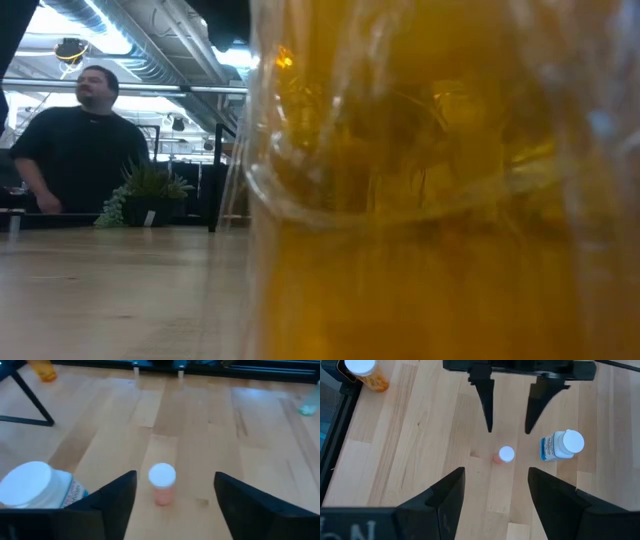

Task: Pick and place medicine bottles onto shelf by color
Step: Put the right pink pill bottle on the shelf aligned with the other pink pill bottle

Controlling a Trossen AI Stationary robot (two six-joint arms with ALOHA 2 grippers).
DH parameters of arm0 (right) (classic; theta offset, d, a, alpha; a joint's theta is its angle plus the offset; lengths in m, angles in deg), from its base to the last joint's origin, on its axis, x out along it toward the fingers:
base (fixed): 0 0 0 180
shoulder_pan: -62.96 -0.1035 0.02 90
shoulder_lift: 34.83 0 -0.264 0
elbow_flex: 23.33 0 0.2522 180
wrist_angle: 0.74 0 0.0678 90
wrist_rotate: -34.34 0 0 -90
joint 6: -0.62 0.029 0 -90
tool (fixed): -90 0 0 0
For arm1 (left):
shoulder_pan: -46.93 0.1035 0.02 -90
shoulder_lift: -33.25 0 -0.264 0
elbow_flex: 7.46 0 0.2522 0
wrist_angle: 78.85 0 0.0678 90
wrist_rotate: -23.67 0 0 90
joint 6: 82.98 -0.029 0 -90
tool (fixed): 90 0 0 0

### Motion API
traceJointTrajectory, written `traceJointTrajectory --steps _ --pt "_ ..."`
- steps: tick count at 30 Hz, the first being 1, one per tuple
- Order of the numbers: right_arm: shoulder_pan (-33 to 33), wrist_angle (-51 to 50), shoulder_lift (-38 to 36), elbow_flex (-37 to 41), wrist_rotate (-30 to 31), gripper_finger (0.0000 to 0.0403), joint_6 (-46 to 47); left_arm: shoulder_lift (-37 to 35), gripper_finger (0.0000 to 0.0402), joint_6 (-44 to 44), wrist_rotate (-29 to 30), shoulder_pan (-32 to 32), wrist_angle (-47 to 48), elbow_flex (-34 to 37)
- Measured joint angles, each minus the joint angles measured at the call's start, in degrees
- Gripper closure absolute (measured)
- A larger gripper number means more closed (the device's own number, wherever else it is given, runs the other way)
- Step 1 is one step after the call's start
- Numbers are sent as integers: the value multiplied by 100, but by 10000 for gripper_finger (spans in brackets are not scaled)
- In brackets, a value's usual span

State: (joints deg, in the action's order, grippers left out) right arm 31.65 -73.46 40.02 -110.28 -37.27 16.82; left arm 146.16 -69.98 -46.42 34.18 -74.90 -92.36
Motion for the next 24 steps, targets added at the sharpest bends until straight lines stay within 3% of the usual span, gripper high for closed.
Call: traceJointTrajectory --steps 6,24 --pt "0 11 4 0 0 183 5 297 103 -5 -9 65 -230 -4" --pt "2 144 4 2 -2 183 -4 768 99 -312 83 124 -1009 3"
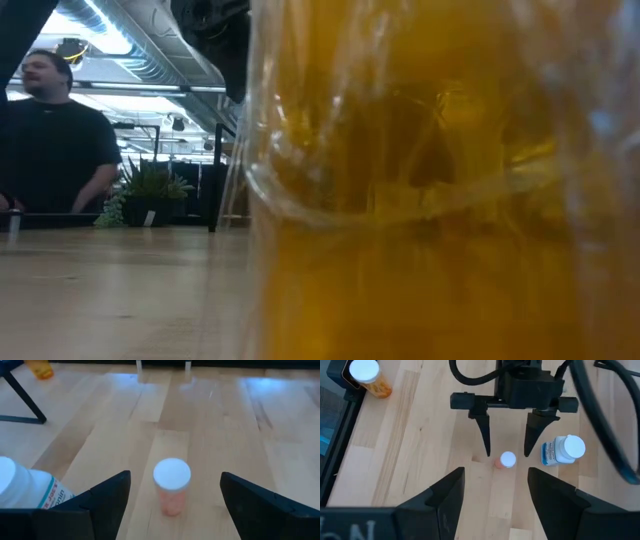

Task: Pick and place medicine bottles onto shelf by color
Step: Put the right pink pill bottle on the shelf aligned with the other pink pill bottle

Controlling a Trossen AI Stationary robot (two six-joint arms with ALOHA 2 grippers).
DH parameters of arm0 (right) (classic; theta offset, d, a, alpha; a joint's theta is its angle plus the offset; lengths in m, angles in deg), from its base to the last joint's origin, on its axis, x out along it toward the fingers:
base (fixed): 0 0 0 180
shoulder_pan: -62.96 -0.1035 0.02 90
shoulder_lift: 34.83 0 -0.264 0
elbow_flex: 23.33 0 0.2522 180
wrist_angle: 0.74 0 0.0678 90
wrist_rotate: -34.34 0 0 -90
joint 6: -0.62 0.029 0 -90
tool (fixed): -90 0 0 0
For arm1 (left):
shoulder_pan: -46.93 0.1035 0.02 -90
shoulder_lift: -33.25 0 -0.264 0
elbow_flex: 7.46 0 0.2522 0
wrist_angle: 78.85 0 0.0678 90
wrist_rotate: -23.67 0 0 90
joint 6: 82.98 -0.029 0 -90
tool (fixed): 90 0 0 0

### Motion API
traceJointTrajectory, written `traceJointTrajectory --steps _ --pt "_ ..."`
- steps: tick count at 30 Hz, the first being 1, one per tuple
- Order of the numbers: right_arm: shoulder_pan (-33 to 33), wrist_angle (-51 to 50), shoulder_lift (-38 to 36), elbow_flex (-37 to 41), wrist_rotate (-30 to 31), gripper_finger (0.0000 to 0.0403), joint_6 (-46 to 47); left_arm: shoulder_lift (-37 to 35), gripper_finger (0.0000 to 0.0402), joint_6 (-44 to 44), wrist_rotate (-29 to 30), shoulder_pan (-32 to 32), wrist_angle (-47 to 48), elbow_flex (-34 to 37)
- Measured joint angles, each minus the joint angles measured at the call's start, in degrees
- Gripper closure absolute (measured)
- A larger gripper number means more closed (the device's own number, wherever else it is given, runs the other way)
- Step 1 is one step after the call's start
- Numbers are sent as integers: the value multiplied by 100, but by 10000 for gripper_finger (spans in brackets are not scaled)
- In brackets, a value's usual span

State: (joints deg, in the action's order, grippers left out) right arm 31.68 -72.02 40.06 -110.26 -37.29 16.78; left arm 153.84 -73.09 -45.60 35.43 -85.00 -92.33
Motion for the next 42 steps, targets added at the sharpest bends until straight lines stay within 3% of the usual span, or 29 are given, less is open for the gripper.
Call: traceJointTrajectory --steps 42 --pt "-2 48 -2 0 1 183 5 302 94 7 13 68 -630 -2"
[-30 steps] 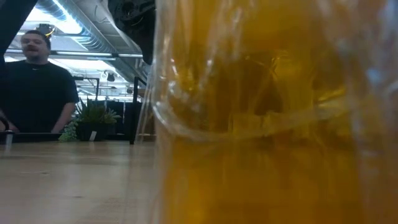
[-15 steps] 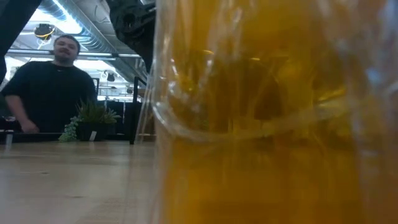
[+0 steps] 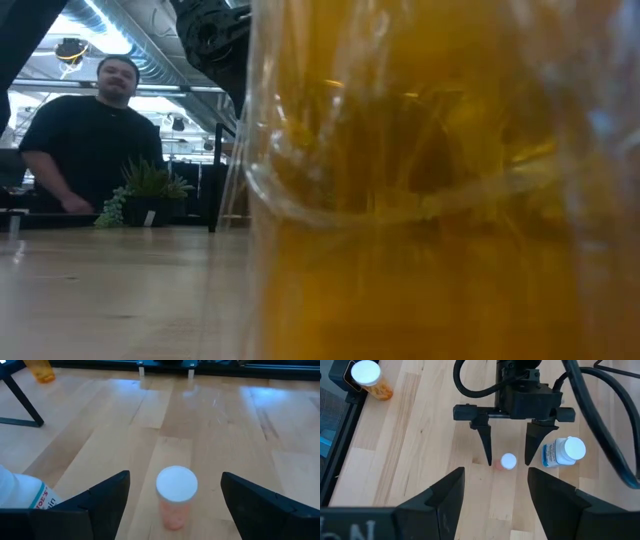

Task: Pick and place medicine bottles onto shelf by color
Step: Put the right pink pill bottle on the shelf aligned with the other pink pill bottle

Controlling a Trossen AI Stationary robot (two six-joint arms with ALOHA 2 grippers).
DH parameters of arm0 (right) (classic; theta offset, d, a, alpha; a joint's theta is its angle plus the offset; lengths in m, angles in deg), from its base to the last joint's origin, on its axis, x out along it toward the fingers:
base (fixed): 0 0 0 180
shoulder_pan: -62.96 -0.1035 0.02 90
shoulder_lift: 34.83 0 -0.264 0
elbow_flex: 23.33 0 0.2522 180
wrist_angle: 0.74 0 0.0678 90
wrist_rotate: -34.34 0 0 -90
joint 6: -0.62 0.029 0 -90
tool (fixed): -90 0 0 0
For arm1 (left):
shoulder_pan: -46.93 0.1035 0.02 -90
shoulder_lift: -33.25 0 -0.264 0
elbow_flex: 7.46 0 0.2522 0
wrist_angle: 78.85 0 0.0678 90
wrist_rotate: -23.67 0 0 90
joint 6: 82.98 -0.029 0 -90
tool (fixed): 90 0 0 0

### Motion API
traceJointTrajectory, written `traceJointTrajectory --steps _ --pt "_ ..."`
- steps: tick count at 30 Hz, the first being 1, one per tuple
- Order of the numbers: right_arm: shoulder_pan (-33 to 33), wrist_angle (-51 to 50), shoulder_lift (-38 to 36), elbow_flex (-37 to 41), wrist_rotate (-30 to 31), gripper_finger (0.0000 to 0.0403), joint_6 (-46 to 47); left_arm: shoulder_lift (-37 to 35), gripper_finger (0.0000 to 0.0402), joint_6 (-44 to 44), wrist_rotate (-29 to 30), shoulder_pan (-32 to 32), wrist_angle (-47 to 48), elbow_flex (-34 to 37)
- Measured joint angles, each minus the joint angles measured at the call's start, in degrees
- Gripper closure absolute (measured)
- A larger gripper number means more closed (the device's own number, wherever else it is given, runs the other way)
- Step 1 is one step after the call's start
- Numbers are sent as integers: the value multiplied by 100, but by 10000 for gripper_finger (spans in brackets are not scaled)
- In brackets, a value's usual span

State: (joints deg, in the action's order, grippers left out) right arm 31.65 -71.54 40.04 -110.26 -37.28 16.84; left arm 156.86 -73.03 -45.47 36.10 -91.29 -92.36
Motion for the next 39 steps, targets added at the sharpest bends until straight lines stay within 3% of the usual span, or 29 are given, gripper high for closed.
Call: traceJointTrajectory --steps 18,29,39 --pt "0 2 0 0 1 183 -1 0 101 15 10 22 189 0" --pt "0 2 0 0 1 183 -3 0 158 7 8 22 176 0" --pt "0 2 0 0 1 183 -5 1 166 0 2 22 173 0"
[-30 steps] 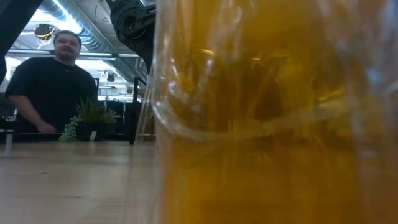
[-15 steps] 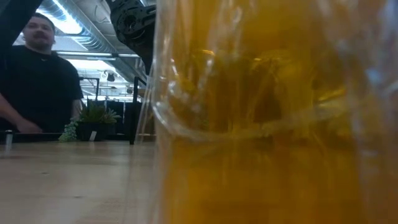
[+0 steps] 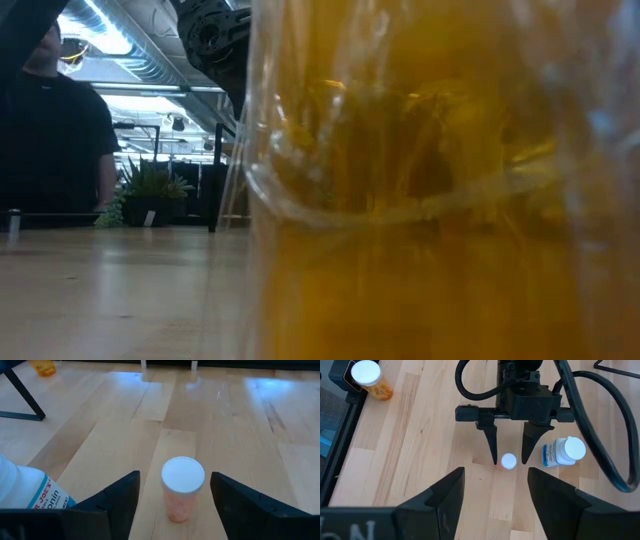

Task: Pick and place medicine bottles onto shelf by color
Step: Put the right pink pill bottle on the shelf aligned with the other pink pill bottle

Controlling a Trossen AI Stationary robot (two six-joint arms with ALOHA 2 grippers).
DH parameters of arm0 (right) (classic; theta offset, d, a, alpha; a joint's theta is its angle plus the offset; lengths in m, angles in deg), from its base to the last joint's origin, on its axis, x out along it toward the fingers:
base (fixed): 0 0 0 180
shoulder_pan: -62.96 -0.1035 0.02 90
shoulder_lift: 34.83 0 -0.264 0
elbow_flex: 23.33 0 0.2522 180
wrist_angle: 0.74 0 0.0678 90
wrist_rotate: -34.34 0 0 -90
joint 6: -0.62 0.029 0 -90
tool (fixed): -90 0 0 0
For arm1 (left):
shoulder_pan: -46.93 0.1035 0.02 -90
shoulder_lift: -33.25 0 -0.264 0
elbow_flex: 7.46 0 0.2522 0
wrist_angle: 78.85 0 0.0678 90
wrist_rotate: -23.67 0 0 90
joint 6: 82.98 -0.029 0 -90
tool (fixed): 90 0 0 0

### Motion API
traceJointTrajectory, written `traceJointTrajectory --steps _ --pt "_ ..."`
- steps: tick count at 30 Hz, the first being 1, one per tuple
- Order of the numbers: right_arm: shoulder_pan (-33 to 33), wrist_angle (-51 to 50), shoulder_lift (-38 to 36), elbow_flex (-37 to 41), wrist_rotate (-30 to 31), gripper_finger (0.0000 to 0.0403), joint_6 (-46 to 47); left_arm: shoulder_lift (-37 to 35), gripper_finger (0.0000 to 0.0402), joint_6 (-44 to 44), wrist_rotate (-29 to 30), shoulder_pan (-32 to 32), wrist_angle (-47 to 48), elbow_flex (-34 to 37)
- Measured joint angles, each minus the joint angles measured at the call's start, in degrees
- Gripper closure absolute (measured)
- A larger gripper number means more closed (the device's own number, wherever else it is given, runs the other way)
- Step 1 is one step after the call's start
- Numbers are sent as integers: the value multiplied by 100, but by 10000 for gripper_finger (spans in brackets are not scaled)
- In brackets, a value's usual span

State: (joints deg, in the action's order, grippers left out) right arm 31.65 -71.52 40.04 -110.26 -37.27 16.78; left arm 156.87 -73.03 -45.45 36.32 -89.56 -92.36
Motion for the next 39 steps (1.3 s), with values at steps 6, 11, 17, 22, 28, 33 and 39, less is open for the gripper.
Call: traceJointTrajectory --steps 6,11,17,22,28,33,39 --pt "0 0 0 0 0 183 2 1 170 2 0 0 0 0" --pt "0 -2 0 0 0 183 2 1 193 2 0 0 -2 0" --pt "0 -1 0 0 0 183 9 1 214 2 0 0 -4 0" --pt "0 -2 -2 0 0 183 8 1 223 7 0 -2 -5 0" --pt "0 -2 -2 0 0 183 11 1 230 7 0 -21 -62 0" --pt "0 -2 -2 0 0 183 11 1 231 7 0 -37 -103 0" --pt "0 -2 -2 0 -1 183 7 3 234 3 0 -37 -101 0"
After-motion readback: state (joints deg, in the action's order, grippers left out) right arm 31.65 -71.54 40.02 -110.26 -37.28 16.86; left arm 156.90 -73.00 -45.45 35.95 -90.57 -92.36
